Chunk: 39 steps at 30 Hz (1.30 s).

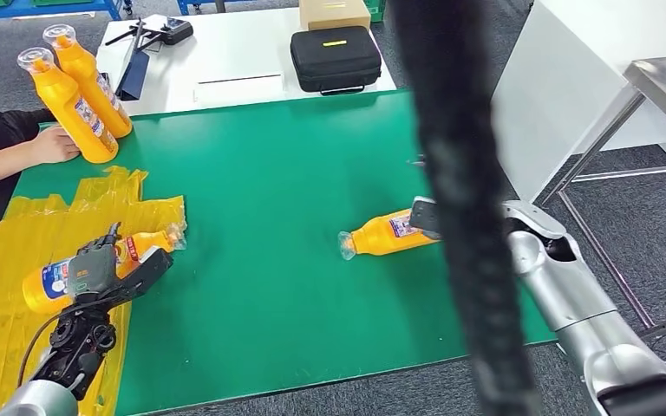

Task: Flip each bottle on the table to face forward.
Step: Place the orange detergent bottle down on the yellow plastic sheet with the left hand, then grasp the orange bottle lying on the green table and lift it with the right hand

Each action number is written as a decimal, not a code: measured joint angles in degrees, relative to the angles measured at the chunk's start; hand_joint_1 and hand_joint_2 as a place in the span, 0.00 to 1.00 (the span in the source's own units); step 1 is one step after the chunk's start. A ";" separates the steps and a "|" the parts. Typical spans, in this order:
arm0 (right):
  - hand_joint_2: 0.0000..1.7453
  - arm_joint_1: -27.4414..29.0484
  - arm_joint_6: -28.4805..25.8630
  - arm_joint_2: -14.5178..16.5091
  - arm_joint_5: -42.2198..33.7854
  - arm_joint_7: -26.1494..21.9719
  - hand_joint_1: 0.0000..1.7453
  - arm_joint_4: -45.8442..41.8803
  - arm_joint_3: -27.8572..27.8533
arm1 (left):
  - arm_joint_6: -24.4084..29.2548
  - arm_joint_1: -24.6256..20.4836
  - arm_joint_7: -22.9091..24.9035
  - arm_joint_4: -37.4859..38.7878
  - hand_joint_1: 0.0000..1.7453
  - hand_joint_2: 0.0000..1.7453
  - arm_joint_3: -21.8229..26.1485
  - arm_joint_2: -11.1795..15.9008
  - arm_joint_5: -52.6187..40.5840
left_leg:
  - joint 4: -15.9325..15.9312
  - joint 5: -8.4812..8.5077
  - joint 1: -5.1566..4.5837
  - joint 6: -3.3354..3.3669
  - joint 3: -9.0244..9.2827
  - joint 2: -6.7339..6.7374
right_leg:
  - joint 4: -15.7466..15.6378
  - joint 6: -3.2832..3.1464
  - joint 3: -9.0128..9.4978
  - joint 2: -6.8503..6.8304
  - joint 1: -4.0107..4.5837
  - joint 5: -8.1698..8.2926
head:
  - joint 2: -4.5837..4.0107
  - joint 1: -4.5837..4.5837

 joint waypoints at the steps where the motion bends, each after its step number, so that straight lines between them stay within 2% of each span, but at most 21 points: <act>1: 1.00 -0.03 0.13 -1.14 0.74 -0.28 0.00 0.85 0.14 | -1.48 -0.26 -1.44 0.04 0.00 0.00 0.00 -0.22 1.33 | 0.00 0.01 -0.01 0.02 0.00 -0.04 | 0.00 0.00 0.03 -0.04 -0.01 0.00 | 0.00 -0.02; 4: 1.00 -0.03 0.69 -3.57 2.39 -0.55 0.00 3.29 0.44 | -6.47 -1.31 -5.08 0.04 0.00 0.00 0.00 -0.82 6.05 | 0.00 0.04 -0.03 0.07 0.03 -0.19 | -0.01 0.02 0.10 -0.14 -0.05 0.00 | 0.00 -0.02; 11: 1.00 -0.18 1.72 -7.05 4.87 -0.82 0.00 7.76 0.48 | -15.60 -2.21 -12.60 -0.71 0.00 0.00 -0.01 -1.58 18.75 | -0.01 0.13 -0.06 0.15 0.09 -0.25 | 0.00 0.11 0.18 -0.19 -0.07 0.05 | 0.00 -0.03; 17: 1.00 -1.57 0.90 -8.12 7.38 -1.65 0.00 12.23 1.07 | -24.83 -2.04 -14.93 -4.00 0.00 0.00 -0.18 -2.91 31.89 | 0.00 0.18 -0.08 0.20 0.08 -0.23 | 0.00 0.16 0.18 -0.19 -0.08 0.09 | 0.00 -0.02; 20: 1.00 -2.63 -1.06 -7.61 9.15 -2.63 0.00 14.95 1.71 | -29.35 -0.51 -14.77 -9.22 0.00 0.00 -1.38 -3.08 40.40 | 0.00 0.19 -0.08 0.21 0.03 -0.22 | 0.01 0.16 0.15 -0.19 -0.08 0.09 | 0.00 -0.03; 25: 1.00 -4.31 -5.29 -5.24 11.07 -4.96 0.00 19.33 2.88 | -30.81 3.38 -12.83 -22.09 0.00 0.00 -4.86 -3.23 49.48 | 0.00 0.17 -0.08 0.23 -0.02 -0.20 | 0.01 0.16 0.09 -0.18 -0.07 0.09 | 0.00 -0.03; 29: 1.00 -4.58 -6.46 -2.74 11.79 -5.67 0.00 21.25 3.62 | -30.80 5.74 -12.39 -29.68 0.00 0.00 -6.66 -2.98 52.67 | 0.00 0.16 -0.08 0.23 -0.05 -0.21 | 0.01 0.16 0.04 -0.18 -0.07 0.08 | 0.00 -0.03; 39: 1.00 -6.27 -6.04 0.32 13.61 -5.93 0.00 24.30 5.36 | -30.73 8.55 -12.37 -37.09 0.00 0.00 -8.50 -2.20 54.39 | -0.01 0.17 -0.09 0.23 -0.09 -0.20 | 0.01 0.17 0.02 -0.18 -0.07 0.08 | 0.00 -0.02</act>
